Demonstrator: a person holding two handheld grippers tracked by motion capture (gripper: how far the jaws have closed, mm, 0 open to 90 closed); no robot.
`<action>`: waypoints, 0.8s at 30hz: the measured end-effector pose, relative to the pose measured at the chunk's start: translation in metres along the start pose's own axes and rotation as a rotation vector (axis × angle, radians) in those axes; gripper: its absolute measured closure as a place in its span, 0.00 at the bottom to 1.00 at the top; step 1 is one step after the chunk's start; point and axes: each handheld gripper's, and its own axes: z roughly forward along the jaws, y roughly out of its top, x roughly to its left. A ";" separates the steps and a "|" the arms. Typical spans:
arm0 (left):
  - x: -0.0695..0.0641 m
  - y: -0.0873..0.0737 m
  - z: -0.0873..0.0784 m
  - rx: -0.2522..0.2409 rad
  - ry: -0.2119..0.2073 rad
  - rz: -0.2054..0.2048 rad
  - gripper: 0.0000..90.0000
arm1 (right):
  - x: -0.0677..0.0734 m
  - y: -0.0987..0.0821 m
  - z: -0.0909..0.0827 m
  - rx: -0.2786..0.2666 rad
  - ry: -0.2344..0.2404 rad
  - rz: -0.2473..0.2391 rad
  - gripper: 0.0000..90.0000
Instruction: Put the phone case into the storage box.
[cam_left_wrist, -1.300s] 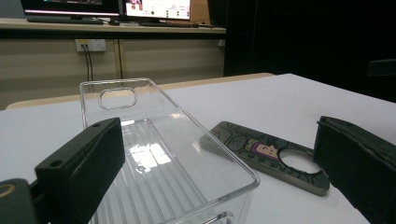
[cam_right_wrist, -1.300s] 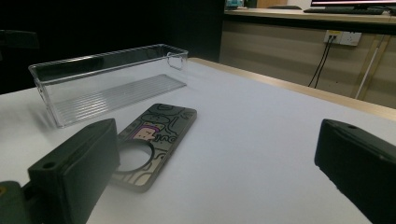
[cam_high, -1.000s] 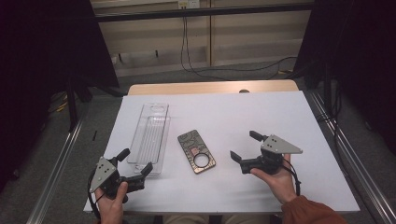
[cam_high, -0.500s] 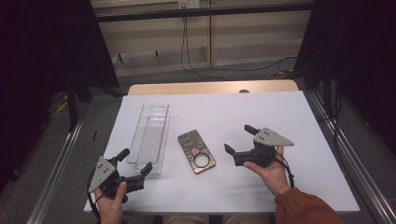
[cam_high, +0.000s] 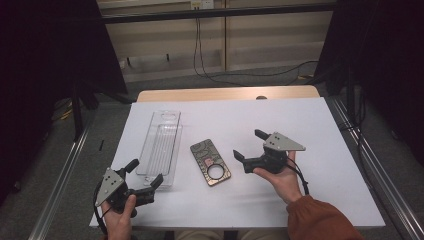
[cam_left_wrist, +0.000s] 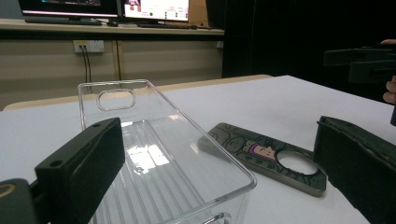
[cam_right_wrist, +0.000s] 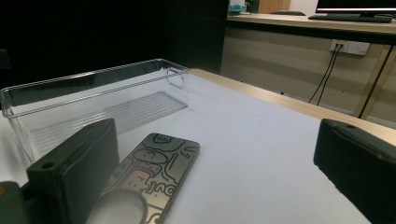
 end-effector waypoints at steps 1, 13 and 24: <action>0.000 0.000 0.001 -0.006 0.002 -0.007 0.03 | 0.000 0.000 0.001 0.004 0.000 0.000 0.00; 0.001 0.000 0.001 0.003 -0.002 0.005 0.03 | -0.002 -0.005 0.021 0.033 0.006 -0.025 0.02; 0.002 0.000 0.000 0.001 -0.001 0.001 0.03 | 0.002 0.001 0.037 0.061 0.029 -0.050 0.07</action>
